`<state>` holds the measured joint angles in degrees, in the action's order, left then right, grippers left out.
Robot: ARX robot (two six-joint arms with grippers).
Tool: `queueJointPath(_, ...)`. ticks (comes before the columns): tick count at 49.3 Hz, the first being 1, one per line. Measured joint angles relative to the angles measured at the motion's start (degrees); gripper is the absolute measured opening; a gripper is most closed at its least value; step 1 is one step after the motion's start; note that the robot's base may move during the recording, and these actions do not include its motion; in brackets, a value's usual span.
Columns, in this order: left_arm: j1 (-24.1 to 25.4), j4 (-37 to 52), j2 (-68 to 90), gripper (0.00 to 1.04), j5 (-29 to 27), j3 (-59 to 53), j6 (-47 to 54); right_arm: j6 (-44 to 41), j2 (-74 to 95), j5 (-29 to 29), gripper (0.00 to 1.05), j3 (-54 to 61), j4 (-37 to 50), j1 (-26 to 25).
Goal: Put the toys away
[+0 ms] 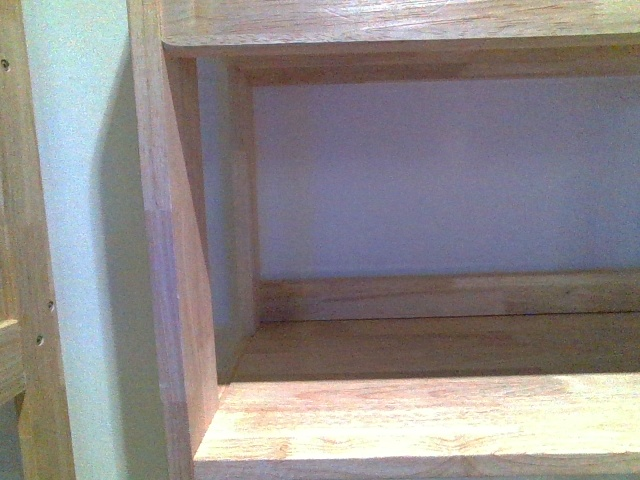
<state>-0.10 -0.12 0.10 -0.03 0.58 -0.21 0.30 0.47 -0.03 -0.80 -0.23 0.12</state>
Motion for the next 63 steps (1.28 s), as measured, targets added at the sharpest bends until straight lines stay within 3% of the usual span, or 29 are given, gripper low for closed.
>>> queueJointPath(8, 0.0, 0.0, 0.0, 0.98, 0.0, 0.0, 0.0, -0.1, 0.0, 0.0, 0.08, 0.0, 0.0, 0.0)
queueJointPath(23, 0.0, 0.0, 0.0, 0.98, 0.0, 0.0, 0.0, -0.1, 0.0, 0.0, 0.51, 0.0, 0.0, 0.0)
queueJointPath(29, 0.0, 0.0, 0.0, 0.98, 0.0, 0.0, 0.0, -0.1, 0.0, 0.0, 0.76, 0.0, 0.0, 0.0)
queueJointPath(36, 0.0, 0.0, 0.0, 0.98, 0.0, 0.0, 0.0, -0.1, 0.0, 0.0, 0.98, 0.0, 0.0, 0.0)
queueJointPath(63, 0.0, 0.0, 0.0, 0.98, 0.0, 0.0, 0.0, -0.1, -0.1, 0.0, 0.98, 0.0, 0.0, 0.0)
